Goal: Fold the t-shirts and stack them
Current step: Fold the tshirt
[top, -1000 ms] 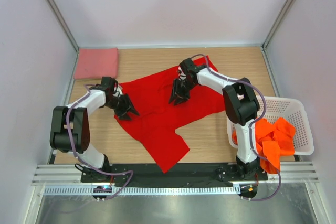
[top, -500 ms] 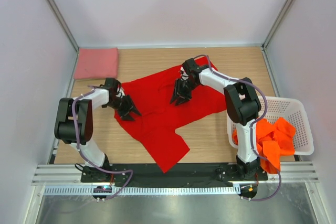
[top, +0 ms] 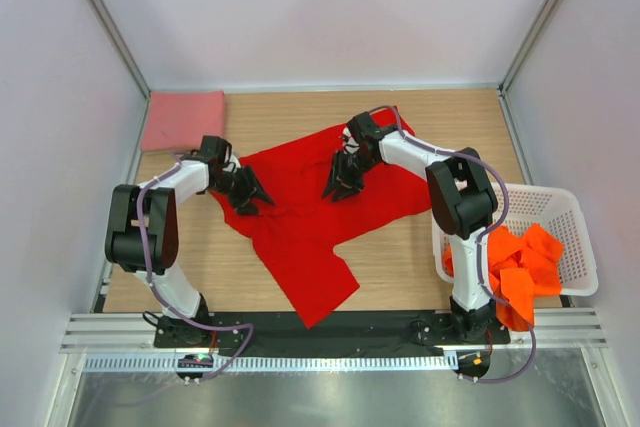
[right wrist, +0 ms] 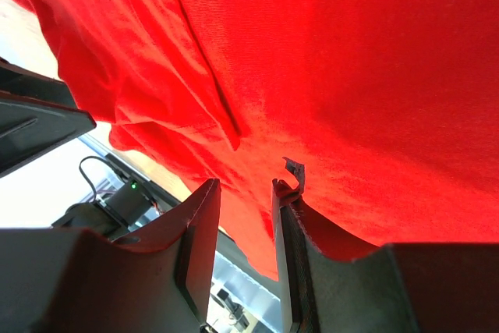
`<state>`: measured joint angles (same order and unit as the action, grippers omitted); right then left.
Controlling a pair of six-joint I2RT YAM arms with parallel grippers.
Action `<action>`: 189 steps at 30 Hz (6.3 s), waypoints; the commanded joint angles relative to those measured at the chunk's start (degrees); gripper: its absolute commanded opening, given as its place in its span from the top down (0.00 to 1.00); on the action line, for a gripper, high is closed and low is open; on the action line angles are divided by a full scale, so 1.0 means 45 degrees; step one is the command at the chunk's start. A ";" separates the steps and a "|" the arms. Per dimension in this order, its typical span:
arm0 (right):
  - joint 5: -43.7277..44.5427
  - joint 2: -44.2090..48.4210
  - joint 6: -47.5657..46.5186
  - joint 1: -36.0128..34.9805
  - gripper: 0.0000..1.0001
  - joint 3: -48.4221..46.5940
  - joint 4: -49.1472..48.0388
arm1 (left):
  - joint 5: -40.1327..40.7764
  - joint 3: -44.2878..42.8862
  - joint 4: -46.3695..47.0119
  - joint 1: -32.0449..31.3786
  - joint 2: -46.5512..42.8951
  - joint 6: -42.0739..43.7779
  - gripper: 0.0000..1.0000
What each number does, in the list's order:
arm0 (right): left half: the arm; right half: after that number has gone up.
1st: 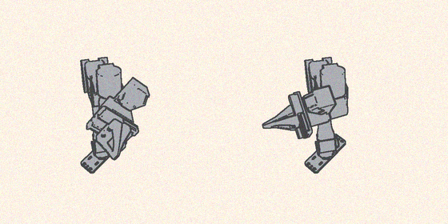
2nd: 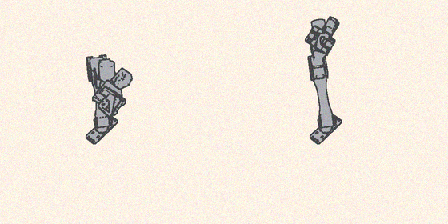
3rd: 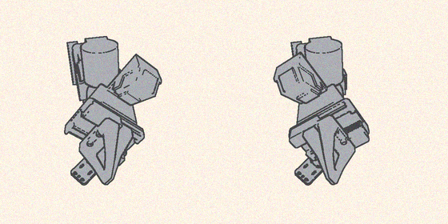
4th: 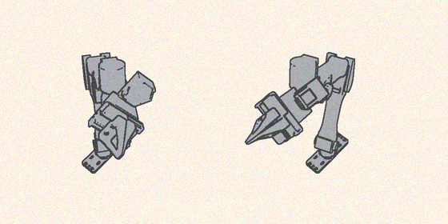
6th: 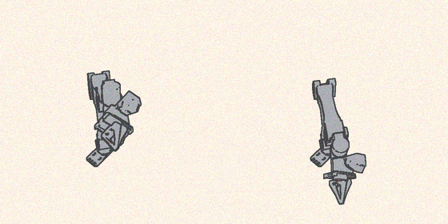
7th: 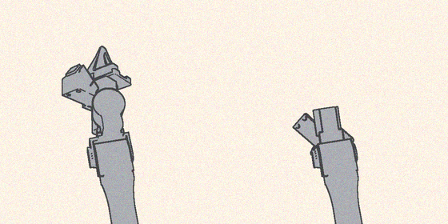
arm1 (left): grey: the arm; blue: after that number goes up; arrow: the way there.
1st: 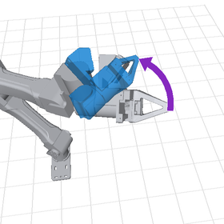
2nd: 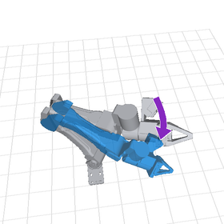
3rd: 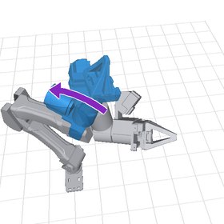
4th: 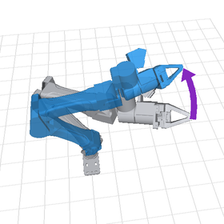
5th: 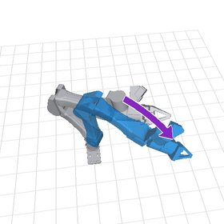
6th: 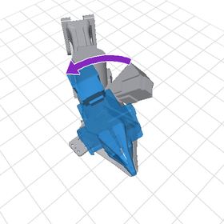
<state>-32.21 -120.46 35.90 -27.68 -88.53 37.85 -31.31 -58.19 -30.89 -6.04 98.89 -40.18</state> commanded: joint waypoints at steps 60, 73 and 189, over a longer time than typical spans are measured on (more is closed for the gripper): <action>0.1025 -0.0085 -0.0049 -0.3262 0.56 -0.1362 -0.0654 | 0.5396 0.0803 -0.4404 0.3022 -0.4297 0.0709 0.42; 0.0984 -0.1296 0.0303 -0.3380 0.58 -0.1577 -0.1047 | 0.2251 0.2405 -0.2861 0.3023 -0.7034 -0.0934 0.41; -0.0636 -0.4187 0.8682 -0.1973 0.99 -0.4077 -0.6730 | 0.2954 -0.2947 -0.1182 0.2730 0.1325 -0.0484 0.95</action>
<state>-33.82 -140.00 75.59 -36.60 -104.86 7.60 -17.15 -69.58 -36.69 6.48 106.30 -43.11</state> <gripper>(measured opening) 0.043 0.094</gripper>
